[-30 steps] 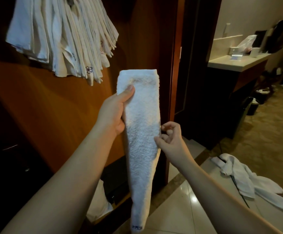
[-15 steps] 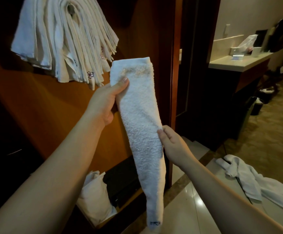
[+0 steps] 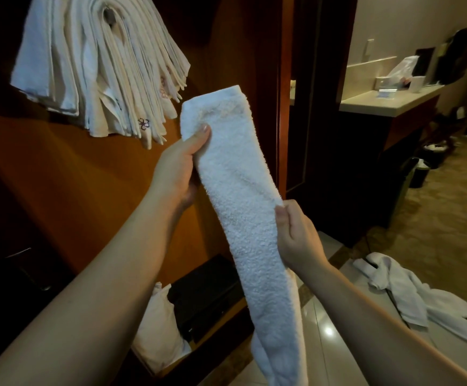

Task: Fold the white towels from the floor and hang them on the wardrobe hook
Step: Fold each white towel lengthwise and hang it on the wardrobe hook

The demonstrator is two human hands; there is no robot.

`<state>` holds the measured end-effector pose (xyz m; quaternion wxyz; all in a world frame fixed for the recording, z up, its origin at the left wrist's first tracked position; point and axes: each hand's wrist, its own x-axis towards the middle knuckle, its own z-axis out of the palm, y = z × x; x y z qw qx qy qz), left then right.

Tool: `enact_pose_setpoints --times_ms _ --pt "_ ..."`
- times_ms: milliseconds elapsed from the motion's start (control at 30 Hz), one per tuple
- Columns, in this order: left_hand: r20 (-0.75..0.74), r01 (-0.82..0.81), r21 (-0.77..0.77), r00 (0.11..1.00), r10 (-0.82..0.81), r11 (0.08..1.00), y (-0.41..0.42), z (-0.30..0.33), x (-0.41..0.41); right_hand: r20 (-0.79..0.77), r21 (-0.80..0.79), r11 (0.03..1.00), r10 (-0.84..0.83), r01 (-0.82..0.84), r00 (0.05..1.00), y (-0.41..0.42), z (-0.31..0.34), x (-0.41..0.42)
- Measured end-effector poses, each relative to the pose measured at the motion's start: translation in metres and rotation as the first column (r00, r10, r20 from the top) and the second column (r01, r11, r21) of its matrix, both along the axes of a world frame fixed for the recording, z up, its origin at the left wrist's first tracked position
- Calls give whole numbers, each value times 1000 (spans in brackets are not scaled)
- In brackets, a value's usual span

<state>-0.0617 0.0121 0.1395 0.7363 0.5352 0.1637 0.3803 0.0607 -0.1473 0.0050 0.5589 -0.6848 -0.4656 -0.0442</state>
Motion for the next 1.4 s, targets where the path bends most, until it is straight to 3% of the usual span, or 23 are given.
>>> enact_pose_setpoints --times_ms 133,300,600,833,900,967,1000,1100,1167,1300,1400 --pt "21 20 -37 1000 -19 999 0 1 3 -21 -28 997 65 -65 998 -4 2 3" --pt "-8 -34 -139 999 33 990 4 0 10 -175 -283 907 272 -313 946 -10 -6 -2" --pt "-210 -179 -79 965 160 981 27 5 15 -101 -457 840 278 -293 955 -6 -15 2" --pt "-209 -167 -19 965 159 986 35 15 18 -157 -388 885 210 -256 965 -3 -4 8" --pt "-169 -152 -57 976 140 987 36 17 20 -328 -311 887 237 -342 914 -2 -6 11" --pt "-136 -151 -106 981 137 983 36 16 24 -529 -213 856 305 -472 792 -2 -12 13" --pt "-133 -162 -126 980 146 979 36 16 26 -535 -218 840 324 -498 781 -3 -15 12" --pt "-151 -206 -154 972 183 966 39 17 31 -286 -454 814 253 -363 924 -2 -27 7" --pt "-167 -229 -155 965 203 961 41 17 33 -163 -487 836 196 -251 967 2 -33 6" --pt "-180 -217 -118 964 194 969 48 18 33 -102 -516 818 236 -254 966 7 -27 9" --pt "-193 -179 -64 967 163 982 52 23 31 -173 -485 822 244 -299 954 8 -24 13"
